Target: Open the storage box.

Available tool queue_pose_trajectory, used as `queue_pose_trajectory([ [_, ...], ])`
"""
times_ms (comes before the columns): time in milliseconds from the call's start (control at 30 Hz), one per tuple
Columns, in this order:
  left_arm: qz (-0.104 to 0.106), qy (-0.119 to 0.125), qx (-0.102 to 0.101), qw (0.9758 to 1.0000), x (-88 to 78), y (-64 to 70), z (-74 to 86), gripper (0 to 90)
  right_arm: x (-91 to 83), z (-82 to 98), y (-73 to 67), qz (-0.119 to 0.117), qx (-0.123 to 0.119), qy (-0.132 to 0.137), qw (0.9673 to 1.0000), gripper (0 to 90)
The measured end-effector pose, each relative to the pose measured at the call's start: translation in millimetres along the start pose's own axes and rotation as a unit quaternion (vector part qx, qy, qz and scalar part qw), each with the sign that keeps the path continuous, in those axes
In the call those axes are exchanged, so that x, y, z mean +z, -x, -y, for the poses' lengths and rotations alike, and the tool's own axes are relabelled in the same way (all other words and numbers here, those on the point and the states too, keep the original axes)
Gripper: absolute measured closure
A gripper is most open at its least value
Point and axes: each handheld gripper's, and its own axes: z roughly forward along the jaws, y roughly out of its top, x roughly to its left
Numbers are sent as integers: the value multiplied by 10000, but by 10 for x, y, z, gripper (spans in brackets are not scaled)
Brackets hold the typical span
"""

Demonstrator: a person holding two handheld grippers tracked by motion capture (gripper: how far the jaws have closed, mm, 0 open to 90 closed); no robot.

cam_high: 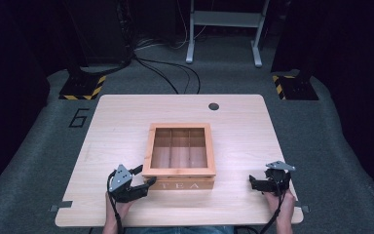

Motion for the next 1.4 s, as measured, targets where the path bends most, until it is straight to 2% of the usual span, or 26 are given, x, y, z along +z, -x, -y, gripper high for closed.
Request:
queue_pose_trajectory([
  [67, -23, 9, 6, 10000, -4, -4, -16, 360, 0, 0, -1, 1, 6, -1, 10000, 3],
  [133, -185, 96, -7, 9998, 12, 14, -20, 361, -2, 0, -1, 5, 14, -6, 10000, 3],
  [167, -216, 89, 73, 9997, 10, 5, -31, 361, 0, 0, 1, -1, -3, 2, 10000, 3],
  [200, -269, 129, 25, 9996, 10, 19, -37, 361, 0, 0, 1, -1, -3, 2, 10000, 3],
  [267, -423, 264, 146, 9987, 24, 33, -88, 359, 0, 0, 0, 1, 5, -1, 10000, 3],
  [333, -441, 282, 189, 9984, 25, 31, -112, 357, 0, 0, 1, -2, -2, 2, 10000, 4],
  [400, -588, 377, 245, 9973, 55, 17, -166, 364, 0, 0, -1, 2, 11, -2, 10000, 3],
  [533, -629, 425, 257, 9968, 81, -7, -212, 378, 0, 0, 0, -2, 0, 1, 10000, 4],
  [633, -796, 564, 309, 9948, 109, -19, -285, 397, 0, 0, -1, 2, 10, -2, 10000, 4],
  [767, -877, 618, 323, 9937, 113, -19, -317, 417, 0, 0, -1, 1, 11, -2, 10000, 4],
  [800, -1021, 652, 332, 9921, 121, -14, -327, 465, 0, 0, 0, -2, 6, -1, 10000, 4],
  [967, -1124, 688, 305, 9908, 131, -7, -330, 503, -1, 0, -1, 1, 12, -2, 10000, 4],
  [1000, -1189, 677, 327, 9900, 135, -1, -335, 521, 1, -1, 1, -3, 0, 2, 10000, 4],
  [1167, -1240, 634, 232, 9900, 144, -55, -336, 622, 0, 0, 0, -2, 4, 0, 10000, 4],
  [1233, -1164, 625, 143, 9911, 151, -83, -332, 628, 0, 0, 0, -3, 5, 1, 10000, 4],
  [1400, -1221, 643, 136, 9903, 159, -76, -346, 629, 0, 0, 0, -3, 5, 0, 10000, 4],
])
